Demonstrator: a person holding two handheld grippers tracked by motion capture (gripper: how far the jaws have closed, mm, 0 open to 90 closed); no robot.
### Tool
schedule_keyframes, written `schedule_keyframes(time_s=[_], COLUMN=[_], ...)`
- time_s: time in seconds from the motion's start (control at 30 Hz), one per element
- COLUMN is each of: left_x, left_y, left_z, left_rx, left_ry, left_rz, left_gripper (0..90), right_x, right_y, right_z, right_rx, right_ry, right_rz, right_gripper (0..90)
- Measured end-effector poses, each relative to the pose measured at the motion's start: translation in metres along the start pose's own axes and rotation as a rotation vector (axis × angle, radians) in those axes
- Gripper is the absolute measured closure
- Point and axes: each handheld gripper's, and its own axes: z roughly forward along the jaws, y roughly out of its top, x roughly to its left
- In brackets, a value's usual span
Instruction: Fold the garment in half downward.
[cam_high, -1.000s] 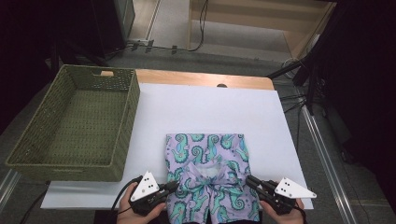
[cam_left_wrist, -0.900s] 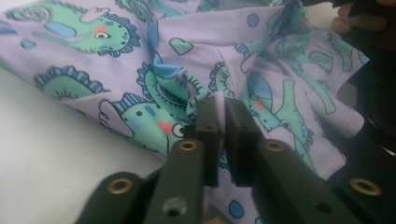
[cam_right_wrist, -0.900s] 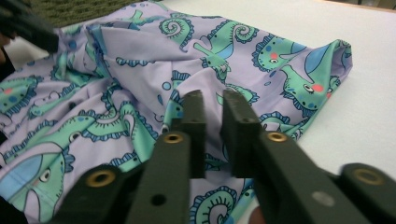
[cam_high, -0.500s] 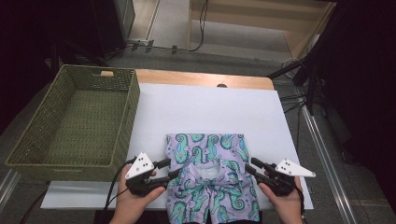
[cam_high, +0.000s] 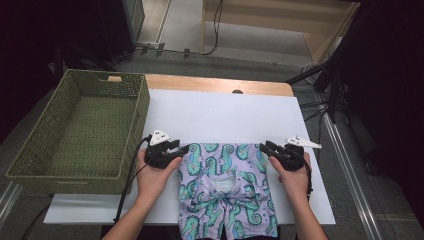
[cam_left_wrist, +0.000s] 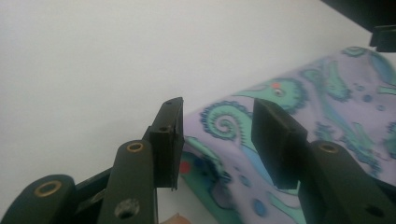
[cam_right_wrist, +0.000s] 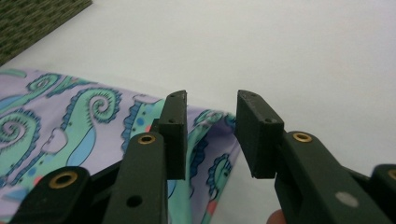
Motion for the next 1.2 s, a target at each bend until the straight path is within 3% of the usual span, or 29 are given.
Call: schedule_keyframes(time_s=[0.1,0.2,0.33,0.43,0.5,0.53,0.6,0.67,0.73,0.8,1.03,1.2], left_x=[0.008,0.011,0.010,0.008,0.008,0.009,0.008,0.007,0.007,0.010,0.015,0.022], left_y=[0.000,-0.001,-0.006,-0.007,-0.007,-0.007,-0.005,-0.003,0.002,0.010,0.053,0.068], left_z=[0.009,0.015,0.023,0.023,0.024,0.024,0.025,0.025,0.026,0.027,0.038,0.057], left_rx=[0.042,0.065,0.121,0.127,0.135,0.146,0.161,0.169,0.160,0.132,0.055,0.039], left_ry=[0.036,0.039,0.021,0.030,0.026,0.010,-0.012,-0.026,-0.010,0.003,-0.004,0.012], left_rz=[0.008,-0.005,0.007,0.020,0.024,0.024,0.033,0.057,0.073,0.061,0.041,0.029], left_gripper=[54.6,54.6,54.6,56.5,61.9,69.6,79.6,86.4,87.2,87.4,87.4,87.2], right_x=[-0.007,-0.011,-0.012,-0.011,-0.012,-0.012,-0.011,-0.010,-0.013,-0.016,-0.023,-0.033], right_y=[0.005,0.008,0.007,0.005,0.004,0.004,0.004,0.004,0.005,0.008,0.032,0.046], right_z=[0.009,0.020,0.028,0.032,0.033,0.033,0.034,0.034,0.034,0.033,0.034,0.040], right_rx=[0.033,0.081,0.116,0.161,0.168,0.170,0.184,0.196,0.191,0.173,0.071,0.036], right_ry=[-0.010,0.003,-0.018,-0.030,-0.027,-0.025,-0.010,0.009,0.018,0.009,-0.036,-0.113], right_rz=[0.034,0.089,0.081,0.061,0.056,0.057,0.044,0.047,0.057,0.059,0.052,0.053], right_gripper=[69.7,69.8,69.1,68.8,68.8,71.1,82.1,85.7,86.4,86.7,86.7,86.7])
